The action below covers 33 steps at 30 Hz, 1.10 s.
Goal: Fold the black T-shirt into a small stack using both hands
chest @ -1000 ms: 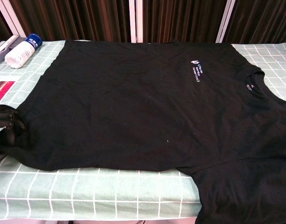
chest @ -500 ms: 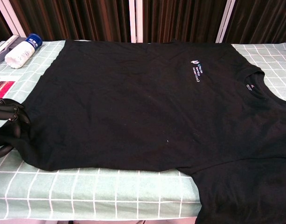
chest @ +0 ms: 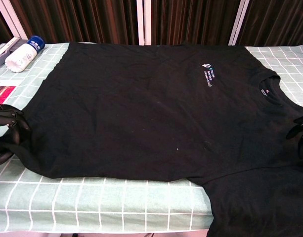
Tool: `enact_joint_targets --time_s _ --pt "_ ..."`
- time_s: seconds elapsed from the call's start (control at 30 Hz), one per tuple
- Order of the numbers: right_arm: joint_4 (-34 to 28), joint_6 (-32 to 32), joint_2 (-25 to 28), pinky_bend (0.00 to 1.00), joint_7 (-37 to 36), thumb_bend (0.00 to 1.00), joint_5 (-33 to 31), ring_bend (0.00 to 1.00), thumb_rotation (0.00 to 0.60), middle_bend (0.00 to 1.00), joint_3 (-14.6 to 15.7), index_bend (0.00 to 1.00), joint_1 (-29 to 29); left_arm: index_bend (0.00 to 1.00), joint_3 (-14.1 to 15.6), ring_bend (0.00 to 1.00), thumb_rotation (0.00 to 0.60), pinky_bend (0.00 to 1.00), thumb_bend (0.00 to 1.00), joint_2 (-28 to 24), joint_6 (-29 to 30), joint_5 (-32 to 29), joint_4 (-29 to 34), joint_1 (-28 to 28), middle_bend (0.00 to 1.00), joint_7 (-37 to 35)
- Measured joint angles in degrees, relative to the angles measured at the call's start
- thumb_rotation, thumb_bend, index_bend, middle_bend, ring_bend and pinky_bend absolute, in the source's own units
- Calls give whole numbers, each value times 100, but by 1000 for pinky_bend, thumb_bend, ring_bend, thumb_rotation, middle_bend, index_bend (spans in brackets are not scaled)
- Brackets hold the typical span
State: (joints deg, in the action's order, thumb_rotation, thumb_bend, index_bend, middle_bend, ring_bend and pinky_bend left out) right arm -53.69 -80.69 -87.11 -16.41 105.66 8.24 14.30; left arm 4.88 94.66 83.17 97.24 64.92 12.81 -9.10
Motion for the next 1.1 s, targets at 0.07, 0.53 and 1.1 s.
enact_joint_targets --time_s 0.07,0.53,1.1 --pt "74 -68 -56 198 -60 439 9 126 600 333 9 648 0 637 -7 193 600 236 522 8 9 -23 -6 -10 351 -51" --pt "-454 -1244 568 225 -149 484 134 164 600 380 141 756 -327 637 140 193 600 236 530 -572 788 4 730 -461 351 -523" --pt "-2134 -2436 1790 248 606 505 542 191 600 389 506 758 -1240 633 908 193 600 237 534 -2141 1548 671 2407 -1143 351 -268"
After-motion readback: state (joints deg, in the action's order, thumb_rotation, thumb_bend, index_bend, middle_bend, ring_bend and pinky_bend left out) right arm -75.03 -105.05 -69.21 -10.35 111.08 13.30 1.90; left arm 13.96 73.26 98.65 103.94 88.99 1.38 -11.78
